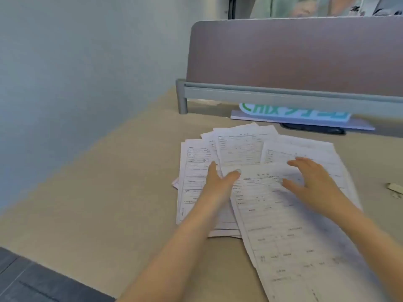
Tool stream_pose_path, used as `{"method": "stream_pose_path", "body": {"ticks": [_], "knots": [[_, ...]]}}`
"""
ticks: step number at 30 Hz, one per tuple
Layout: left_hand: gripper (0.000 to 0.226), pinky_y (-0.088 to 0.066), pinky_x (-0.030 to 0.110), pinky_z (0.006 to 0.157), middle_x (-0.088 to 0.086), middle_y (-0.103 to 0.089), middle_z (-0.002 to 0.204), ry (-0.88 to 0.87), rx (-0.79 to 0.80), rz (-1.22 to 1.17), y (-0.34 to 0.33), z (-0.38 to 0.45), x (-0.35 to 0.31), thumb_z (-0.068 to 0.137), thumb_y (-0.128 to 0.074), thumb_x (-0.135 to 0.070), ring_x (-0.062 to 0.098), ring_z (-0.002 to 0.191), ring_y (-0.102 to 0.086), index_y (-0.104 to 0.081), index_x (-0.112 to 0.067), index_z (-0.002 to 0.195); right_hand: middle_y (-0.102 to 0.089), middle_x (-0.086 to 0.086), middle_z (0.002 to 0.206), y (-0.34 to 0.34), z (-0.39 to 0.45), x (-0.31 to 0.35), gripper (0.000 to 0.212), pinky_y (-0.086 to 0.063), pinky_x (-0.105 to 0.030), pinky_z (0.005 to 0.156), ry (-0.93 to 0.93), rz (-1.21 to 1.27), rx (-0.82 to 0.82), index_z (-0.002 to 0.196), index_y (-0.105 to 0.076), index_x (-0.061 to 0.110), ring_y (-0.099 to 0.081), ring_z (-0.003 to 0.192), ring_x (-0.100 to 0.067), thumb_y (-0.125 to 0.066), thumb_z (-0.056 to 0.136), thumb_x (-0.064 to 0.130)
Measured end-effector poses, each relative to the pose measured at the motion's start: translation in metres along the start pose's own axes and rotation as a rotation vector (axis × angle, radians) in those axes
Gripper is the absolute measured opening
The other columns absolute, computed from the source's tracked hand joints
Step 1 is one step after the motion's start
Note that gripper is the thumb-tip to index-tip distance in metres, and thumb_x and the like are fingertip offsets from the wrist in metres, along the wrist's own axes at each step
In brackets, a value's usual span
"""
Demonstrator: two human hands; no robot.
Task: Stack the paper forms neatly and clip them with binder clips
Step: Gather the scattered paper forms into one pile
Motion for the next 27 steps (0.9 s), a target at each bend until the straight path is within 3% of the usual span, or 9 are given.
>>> {"method": "stream_pose_path", "body": {"ticks": [2, 5, 7, 9, 13, 16, 18, 21, 27], "knots": [[0.065, -0.032, 0.02, 0.088, -0.026, -0.041, 0.097, 0.075, 0.056, -0.094, -0.015, -0.003, 0.01, 0.092, -0.051, -0.025, -0.005, 0.088, -0.042, -0.014, -0.025, 0.145, -0.029, -0.004, 0.152, 0.004, -0.009, -0.024, 0.059, -0.025, -0.04, 0.111, -0.097, 0.119, -0.01, 0.138, -0.036, 0.017, -0.03, 0.138, -0.025, -0.056, 0.087, 0.037], [0.061, -0.048, 0.026, 0.068, -0.014, -0.057, 0.101, 0.116, 0.111, -0.181, -0.026, -0.007, 0.022, 0.09, -0.054, -0.024, 0.004, 0.089, -0.055, -0.022, -0.025, 0.142, -0.038, -0.006, 0.147, -0.006, -0.016, -0.037, 0.058, -0.028, -0.038, 0.107, -0.132, 0.152, -0.024, 0.137, -0.038, 0.012, -0.039, 0.131, -0.026, -0.055, 0.088, 0.037], [0.058, -0.054, 0.042, 0.08, -0.001, -0.061, 0.12, 0.138, 0.094, -0.175, -0.03, -0.004, 0.031, 0.088, -0.057, -0.023, 0.019, 0.104, -0.061, -0.031, -0.023, 0.139, -0.04, -0.004, 0.147, -0.009, -0.016, -0.036, 0.056, -0.023, -0.04, 0.111, -0.114, 0.129, -0.062, 0.137, -0.038, 0.013, -0.039, 0.132, -0.025, -0.054, 0.088, 0.037], [0.05, -0.054, 0.049, 0.085, 0.003, -0.063, 0.123, 0.127, 0.078, -0.055, -0.033, -0.004, 0.036, 0.086, -0.058, -0.023, 0.024, 0.105, -0.064, -0.041, -0.021, 0.133, -0.04, 0.0, 0.147, -0.01, -0.016, -0.031, 0.057, -0.02, -0.04, 0.114, -0.109, 0.168, -0.077, 0.138, -0.036, 0.017, -0.039, 0.133, -0.023, -0.054, 0.087, 0.037], [0.027, -0.053, 0.03, 0.084, -0.003, -0.07, 0.109, 0.024, 0.149, 0.319, -0.045, -0.009, 0.033, 0.089, -0.05, -0.019, 0.014, 0.097, -0.067, -0.062, -0.025, 0.111, -0.04, 0.004, 0.147, -0.013, -0.017, -0.033, 0.059, -0.033, -0.036, 0.104, -0.119, 0.233, -0.081, 0.139, -0.034, 0.024, -0.04, 0.131, -0.02, -0.056, 0.086, 0.038], [0.022, -0.052, 0.034, 0.082, 0.004, -0.073, 0.099, 0.029, 0.133, 0.577, -0.041, -0.007, 0.034, 0.089, -0.045, -0.026, 0.019, 0.09, -0.068, -0.067, -0.025, 0.088, -0.038, 0.004, 0.148, -0.01, -0.017, -0.035, 0.06, -0.036, -0.034, 0.101, -0.137, 0.296, -0.1, 0.14, -0.031, 0.025, -0.04, 0.132, -0.018, -0.057, 0.086, 0.034], [0.022, -0.053, 0.033, 0.08, 0.002, -0.074, 0.092, 0.018, 0.136, 0.677, -0.037, -0.006, 0.032, 0.089, -0.048, -0.031, 0.019, 0.086, -0.069, -0.069, -0.027, 0.084, -0.038, 0.004, 0.147, -0.007, -0.017, -0.038, 0.061, -0.036, -0.034, 0.1, -0.148, 0.344, -0.134, 0.141, -0.029, 0.026, -0.041, 0.131, -0.018, -0.056, 0.087, 0.031], [0.018, -0.053, 0.028, 0.073, -0.005, -0.073, 0.085, -0.025, 0.113, 0.709, -0.032, -0.007, 0.021, 0.087, -0.054, -0.031, 0.014, 0.08, -0.068, -0.07, -0.031, 0.079, -0.039, 0.006, 0.145, -0.005, -0.016, -0.042, 0.059, -0.038, -0.034, 0.098, -0.157, 0.412, -0.172, 0.141, -0.029, 0.025, -0.045, 0.128, -0.018, -0.055, 0.088, 0.027], [0.024, -0.051, 0.034, 0.07, 0.012, -0.073, 0.091, -0.203, 0.001, 0.659, -0.042, 0.003, -0.026, 0.087, -0.053, -0.028, 0.029, 0.087, -0.068, -0.072, -0.014, 0.083, -0.051, 0.007, 0.119, 0.009, -0.01, -0.066, 0.064, -0.043, -0.025, 0.072, -0.234, 0.613, -0.218, 0.142, -0.024, 0.026, -0.055, 0.094, -0.01, -0.057, 0.087, 0.03]]}}
Point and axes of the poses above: each hand's wrist, its own z-axis towards the middle knuckle, its own y-axis out of the back of the hand, x = y × z, the point moved 7 cm from there along z, towards the middle knuckle
